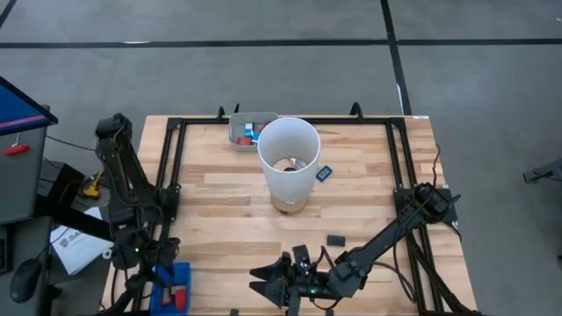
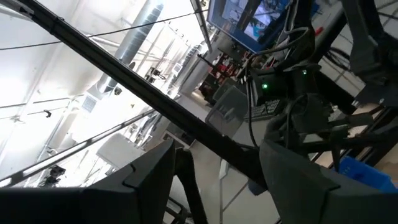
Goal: Pick & Place Office items
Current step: Put the blue digital timer into the blue bin
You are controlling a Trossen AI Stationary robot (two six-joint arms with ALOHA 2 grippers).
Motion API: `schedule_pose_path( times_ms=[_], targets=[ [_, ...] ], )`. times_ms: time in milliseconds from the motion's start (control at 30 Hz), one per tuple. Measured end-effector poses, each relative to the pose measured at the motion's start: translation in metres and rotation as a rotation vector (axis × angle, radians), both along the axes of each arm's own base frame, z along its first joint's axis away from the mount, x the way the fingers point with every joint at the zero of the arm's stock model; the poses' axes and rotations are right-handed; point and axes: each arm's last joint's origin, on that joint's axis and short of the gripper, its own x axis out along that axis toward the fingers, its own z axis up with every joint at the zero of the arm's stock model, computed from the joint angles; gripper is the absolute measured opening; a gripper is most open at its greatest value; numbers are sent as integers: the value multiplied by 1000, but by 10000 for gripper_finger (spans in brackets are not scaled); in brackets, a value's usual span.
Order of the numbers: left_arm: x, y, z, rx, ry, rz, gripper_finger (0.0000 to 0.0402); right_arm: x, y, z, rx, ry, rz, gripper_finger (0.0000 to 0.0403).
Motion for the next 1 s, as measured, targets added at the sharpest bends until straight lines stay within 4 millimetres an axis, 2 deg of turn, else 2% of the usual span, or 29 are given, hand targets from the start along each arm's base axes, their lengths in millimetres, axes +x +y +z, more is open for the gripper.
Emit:
schedule_pose_path(
  times_ms=[233, 400, 467, 633, 700, 833, 1000],
  targets=[
    [5, 20, 15, -15, -89, -9, 175, -2, -3, 8, -85, -52, -70, 228],
    [16, 33, 44, -40, -261, -14, 175, -11, -2, 23, -213, -126, -125, 228],
    [22, 39, 58, -34, -347, 0, 175, -19, 1, 36, -290, -145, -145, 228],
    [36, 55, 105, 5, -615, 78, 177, -50, 6, 85, -544, -178, -227, 228],
    [41, 61, 124, 17, -747, 125, 177, -63, 10, 103, -684, -116, -275, 227],
    [46, 72, 157, 67, -980, 235, 178, -88, 16, 130, -917, 143, -316, 223],
    [49, 82, 173, 187, -1093, 356, 178, -115, 21, 146, -1040, 367, -280, 205]
  ],
)
